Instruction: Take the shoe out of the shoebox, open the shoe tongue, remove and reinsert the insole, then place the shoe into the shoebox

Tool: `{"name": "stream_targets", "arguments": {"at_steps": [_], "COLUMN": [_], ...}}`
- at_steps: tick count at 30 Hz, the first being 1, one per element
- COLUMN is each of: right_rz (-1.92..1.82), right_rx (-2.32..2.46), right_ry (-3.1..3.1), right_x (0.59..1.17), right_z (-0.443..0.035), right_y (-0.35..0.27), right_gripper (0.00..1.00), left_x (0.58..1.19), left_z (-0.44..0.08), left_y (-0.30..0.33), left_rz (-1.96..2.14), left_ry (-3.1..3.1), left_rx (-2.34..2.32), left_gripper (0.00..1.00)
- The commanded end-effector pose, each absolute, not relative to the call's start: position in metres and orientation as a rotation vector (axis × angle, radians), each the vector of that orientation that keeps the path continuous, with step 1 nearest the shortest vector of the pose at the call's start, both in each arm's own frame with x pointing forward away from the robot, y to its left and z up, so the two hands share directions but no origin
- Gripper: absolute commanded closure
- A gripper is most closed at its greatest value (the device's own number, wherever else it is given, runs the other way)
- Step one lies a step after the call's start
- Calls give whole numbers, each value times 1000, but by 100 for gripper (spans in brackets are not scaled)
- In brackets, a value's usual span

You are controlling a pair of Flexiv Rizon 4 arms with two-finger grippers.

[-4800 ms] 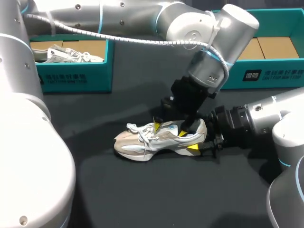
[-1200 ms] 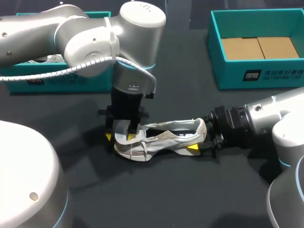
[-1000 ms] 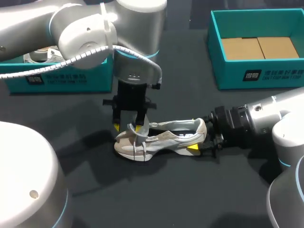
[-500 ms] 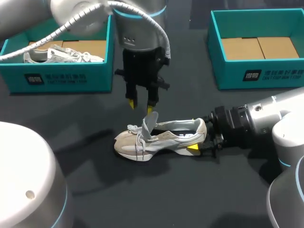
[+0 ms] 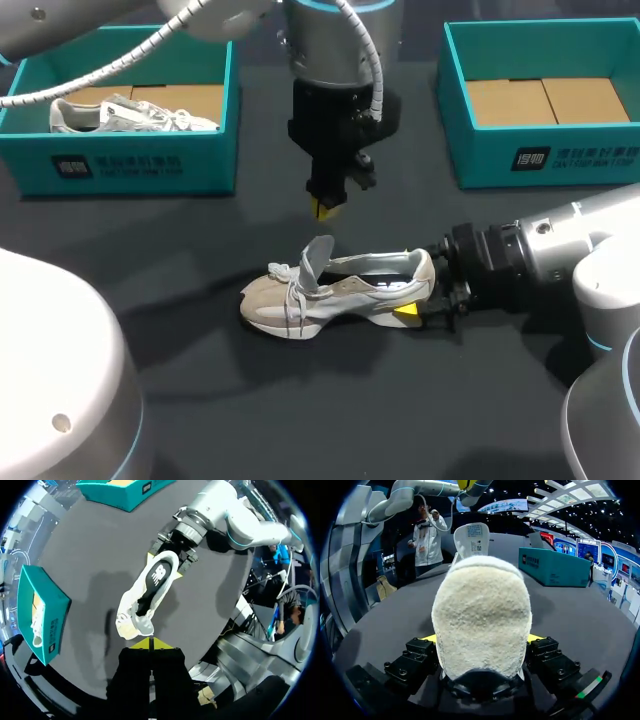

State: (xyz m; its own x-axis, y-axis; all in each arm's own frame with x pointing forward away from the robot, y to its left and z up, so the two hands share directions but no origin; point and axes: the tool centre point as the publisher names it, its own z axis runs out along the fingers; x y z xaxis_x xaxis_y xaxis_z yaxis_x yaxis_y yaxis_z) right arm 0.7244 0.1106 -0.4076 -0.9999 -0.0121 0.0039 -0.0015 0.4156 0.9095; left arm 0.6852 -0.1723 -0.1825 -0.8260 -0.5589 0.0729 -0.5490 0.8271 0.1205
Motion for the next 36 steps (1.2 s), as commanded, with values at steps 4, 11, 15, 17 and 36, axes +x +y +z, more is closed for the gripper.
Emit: {"name": "stream_targets", "arguments": {"at_steps": [4,11,15,17,36], "right_rz": [-1687,-1687,-1687,-1687,-1687], "right_rx": [12,12,12,12,12], "right_ry": [-2638,-2638,-2638,-2638,-2638], "right_x": [725,725,725,725,725], "right_z": [-409,-409,-409,-409,-409], "right_y": [111,111,111,111,111], "right_gripper": [100,100,100,100,100], "left_x": [699,720,719,716,719], "left_z": [-191,-224,-240,-248,-286], "left_y": [-181,-205,-213,-217,-235], "left_rz": [-17,56,104,90,26], "left_ry": [-3007,-2939,-2918,-2907,-2882], "left_rx": [52,-287,-398,-407,-313], "left_gripper": [100,100,100,100,100]}}
